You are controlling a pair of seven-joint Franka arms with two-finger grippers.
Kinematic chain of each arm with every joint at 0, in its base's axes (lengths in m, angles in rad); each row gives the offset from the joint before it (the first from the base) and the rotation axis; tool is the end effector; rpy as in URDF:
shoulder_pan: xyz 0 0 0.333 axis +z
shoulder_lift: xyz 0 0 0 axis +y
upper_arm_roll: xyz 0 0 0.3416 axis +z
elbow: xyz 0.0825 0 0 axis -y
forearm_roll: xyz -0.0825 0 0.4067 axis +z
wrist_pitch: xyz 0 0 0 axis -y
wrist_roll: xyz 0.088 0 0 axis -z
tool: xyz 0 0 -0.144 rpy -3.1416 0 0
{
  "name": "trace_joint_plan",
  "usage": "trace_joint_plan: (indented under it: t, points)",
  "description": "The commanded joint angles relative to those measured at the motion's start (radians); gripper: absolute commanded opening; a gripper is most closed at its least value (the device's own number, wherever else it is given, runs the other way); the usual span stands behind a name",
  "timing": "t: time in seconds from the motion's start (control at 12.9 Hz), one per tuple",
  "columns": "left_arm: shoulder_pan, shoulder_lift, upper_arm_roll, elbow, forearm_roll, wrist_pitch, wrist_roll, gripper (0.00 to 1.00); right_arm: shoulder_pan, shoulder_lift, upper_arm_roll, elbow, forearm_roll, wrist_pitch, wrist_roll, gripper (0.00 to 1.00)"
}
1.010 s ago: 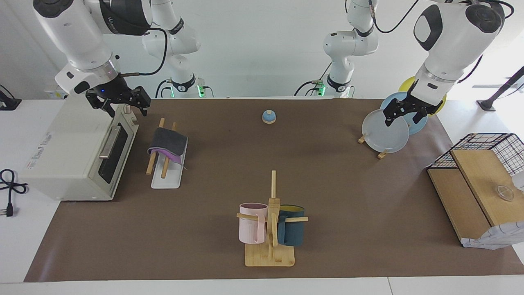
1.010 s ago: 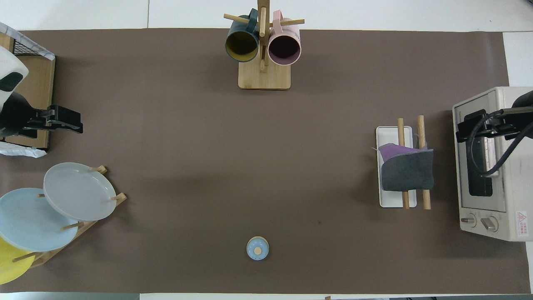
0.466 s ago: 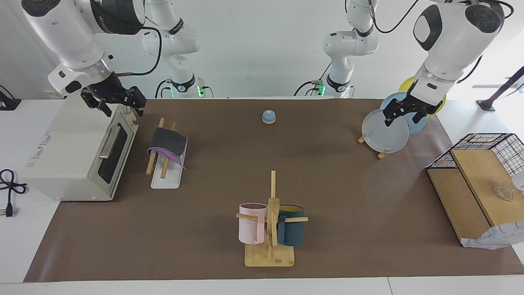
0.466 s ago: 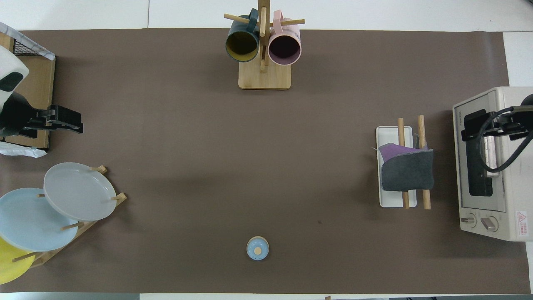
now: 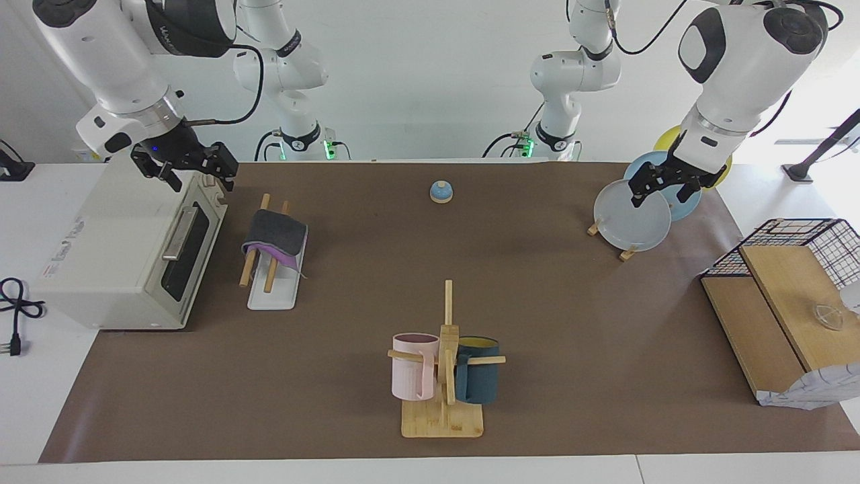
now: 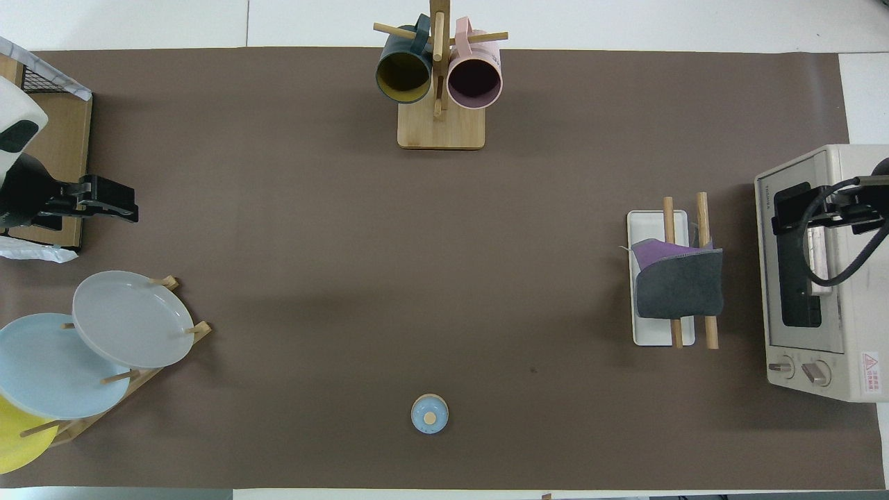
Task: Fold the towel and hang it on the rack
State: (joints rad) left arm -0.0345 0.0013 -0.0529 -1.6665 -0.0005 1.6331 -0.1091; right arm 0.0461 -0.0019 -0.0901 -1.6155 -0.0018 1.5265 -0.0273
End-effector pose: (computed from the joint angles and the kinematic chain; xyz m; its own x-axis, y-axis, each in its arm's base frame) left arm 0.5765 -0.0506 0.5702 0.9992 0.0218 -0.0345 0.0217 -0.9998 -0.0032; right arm 0.5663 -0.0252 0.5887 0.9961 -0.0166 -0.0870 -0.0167 -0.9999 -0.0007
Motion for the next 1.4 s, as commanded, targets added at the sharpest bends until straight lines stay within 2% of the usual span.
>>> trace_joint_plan:
  t: [0.0,1.32]
  points:
    - [-0.002,-0.007,0.002,0.002,0.013,-0.013,0.003,1.00,-0.028,0.011,0.021,0.020,0.016,-0.008,0.013,1.00]
    - [-0.002,-0.007,0.002,0.002,0.013,-0.013,0.003,1.00,-0.017,0.013,0.023,0.025,0.003,0.007,0.012,1.00]
